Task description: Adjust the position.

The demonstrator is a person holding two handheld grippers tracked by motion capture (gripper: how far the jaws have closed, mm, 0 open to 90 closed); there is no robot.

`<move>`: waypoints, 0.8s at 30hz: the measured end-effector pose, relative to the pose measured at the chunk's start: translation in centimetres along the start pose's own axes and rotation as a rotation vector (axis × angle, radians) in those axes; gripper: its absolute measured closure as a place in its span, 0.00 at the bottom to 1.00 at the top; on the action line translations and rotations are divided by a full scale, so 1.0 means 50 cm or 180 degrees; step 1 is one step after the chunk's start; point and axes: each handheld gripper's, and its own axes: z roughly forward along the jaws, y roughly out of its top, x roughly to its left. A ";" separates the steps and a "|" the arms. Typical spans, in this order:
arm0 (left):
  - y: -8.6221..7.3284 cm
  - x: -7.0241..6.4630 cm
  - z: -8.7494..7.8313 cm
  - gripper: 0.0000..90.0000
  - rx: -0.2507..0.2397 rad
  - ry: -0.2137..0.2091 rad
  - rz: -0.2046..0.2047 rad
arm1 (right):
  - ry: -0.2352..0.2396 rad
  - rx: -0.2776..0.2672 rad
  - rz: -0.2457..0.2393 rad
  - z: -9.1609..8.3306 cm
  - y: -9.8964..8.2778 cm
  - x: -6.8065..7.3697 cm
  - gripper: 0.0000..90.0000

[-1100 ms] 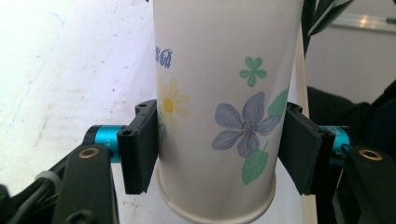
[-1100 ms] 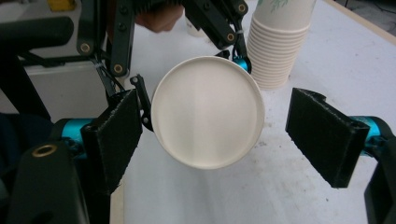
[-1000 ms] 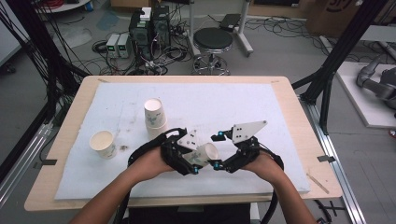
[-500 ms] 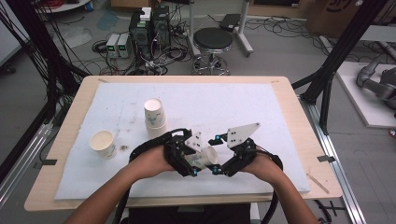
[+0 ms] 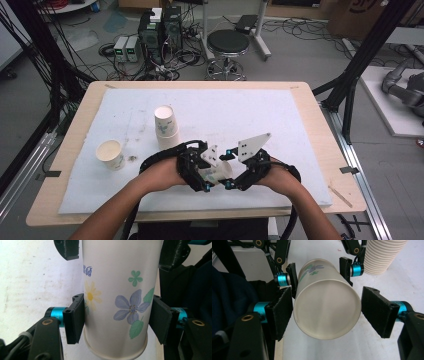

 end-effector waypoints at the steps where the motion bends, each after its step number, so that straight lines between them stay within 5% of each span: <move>1: 0.001 0.000 0.000 0.39 0.0011 -0.0013 0.0005 | 0.0014 0.0009 -0.0010 0.001 0.000 0.000 0.32; 14: -0.001 -0.002 0.003 0.39 -0.0010 -0.0058 0.0047 | 0.0108 0.0094 -0.0082 0.009 0.001 0.000 0.41; 21: -0.014 -0.002 -0.007 0.20 -0.0390 -0.0036 0.0216 | 0.0099 0.0061 -0.0010 0.000 -0.005 -0.003 0.41; 24: -0.028 0.004 -0.015 0.20 -0.0549 0.0031 0.0115 | 0.0074 0.0039 0.0007 -0.005 -0.010 -0.005 0.41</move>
